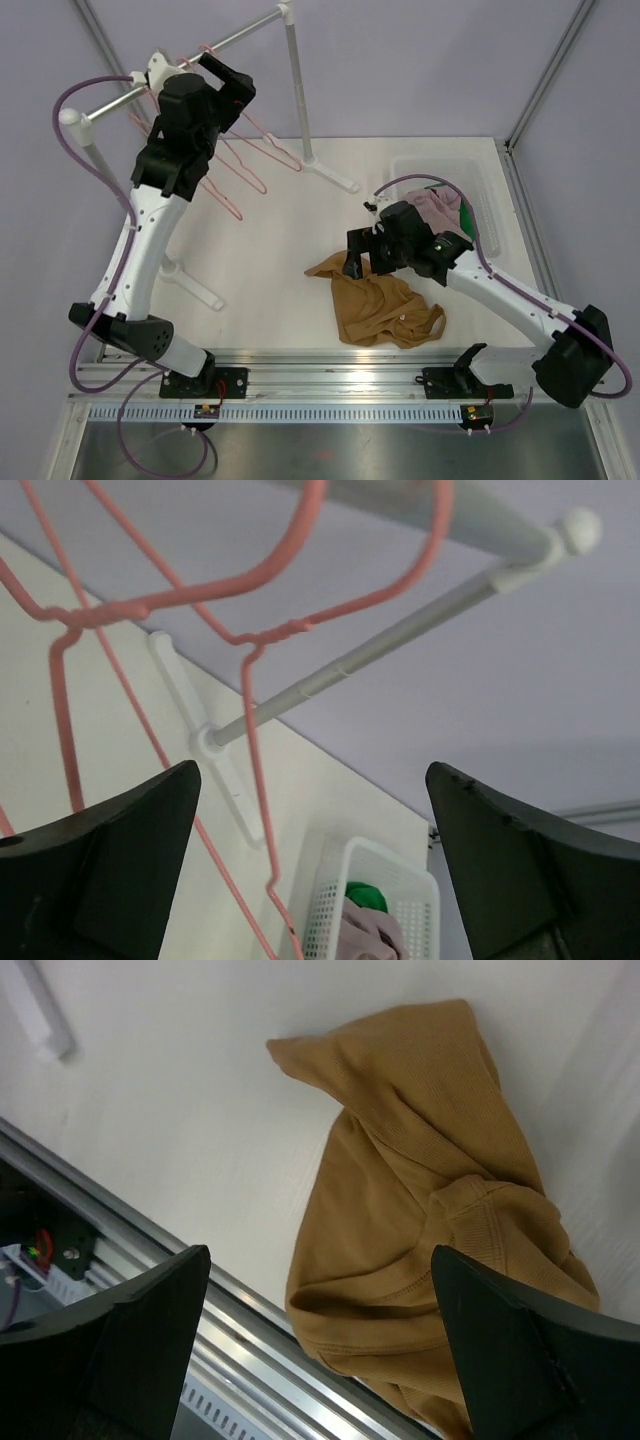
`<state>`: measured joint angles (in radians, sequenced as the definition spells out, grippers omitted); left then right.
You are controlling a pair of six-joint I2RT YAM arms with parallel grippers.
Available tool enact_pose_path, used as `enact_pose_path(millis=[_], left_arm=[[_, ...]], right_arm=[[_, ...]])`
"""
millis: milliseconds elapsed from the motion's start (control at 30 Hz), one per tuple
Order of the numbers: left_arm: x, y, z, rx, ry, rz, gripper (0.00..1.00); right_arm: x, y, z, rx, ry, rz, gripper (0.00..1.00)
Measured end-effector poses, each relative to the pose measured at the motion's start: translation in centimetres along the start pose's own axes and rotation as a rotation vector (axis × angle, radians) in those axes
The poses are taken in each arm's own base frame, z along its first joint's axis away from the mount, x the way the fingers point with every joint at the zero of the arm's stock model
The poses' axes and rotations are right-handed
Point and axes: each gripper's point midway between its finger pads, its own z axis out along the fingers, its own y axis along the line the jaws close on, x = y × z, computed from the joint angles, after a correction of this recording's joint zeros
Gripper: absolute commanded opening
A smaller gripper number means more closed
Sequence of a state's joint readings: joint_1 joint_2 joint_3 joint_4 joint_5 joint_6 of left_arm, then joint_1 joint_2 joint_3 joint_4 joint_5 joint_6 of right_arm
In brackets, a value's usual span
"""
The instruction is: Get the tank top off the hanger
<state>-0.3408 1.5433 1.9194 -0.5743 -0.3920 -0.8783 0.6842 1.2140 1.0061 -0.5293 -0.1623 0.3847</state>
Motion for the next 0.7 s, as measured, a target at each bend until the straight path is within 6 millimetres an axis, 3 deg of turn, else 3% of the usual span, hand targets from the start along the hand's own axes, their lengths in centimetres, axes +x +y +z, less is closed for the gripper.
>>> enact_pose_path(millis=[233,433,567,667,700], left_arm=[[-4.4,-5.3,-8.9,0.296,-0.011,-0.010,0.99],[-4.0,-7.3,-15.0,0.493,0.064,0.083,0.99],[-2.0,-6.1,-18.5,0.547,0.132,0.175,0.99],[-0.6,-2.7,-20.9,0.528,0.164,0.239,0.99],[-0.2,-1.3,-21.6,0.510,0.171,0.256,0.99]], right_arm=[[4.9,-3.4,4.5,0.198,0.193,-0.053,0.99],[8.2,-6.5,6.6,0.344,0.316,-0.083,0.99],[10.1,-8.1,7.5,0.408,0.375,-0.103,0.98],[11.2,-8.5,8.2,0.422,0.405,-0.117,0.89],[11.2,-8.5,8.3,0.426,0.405,-0.124,0.81]])
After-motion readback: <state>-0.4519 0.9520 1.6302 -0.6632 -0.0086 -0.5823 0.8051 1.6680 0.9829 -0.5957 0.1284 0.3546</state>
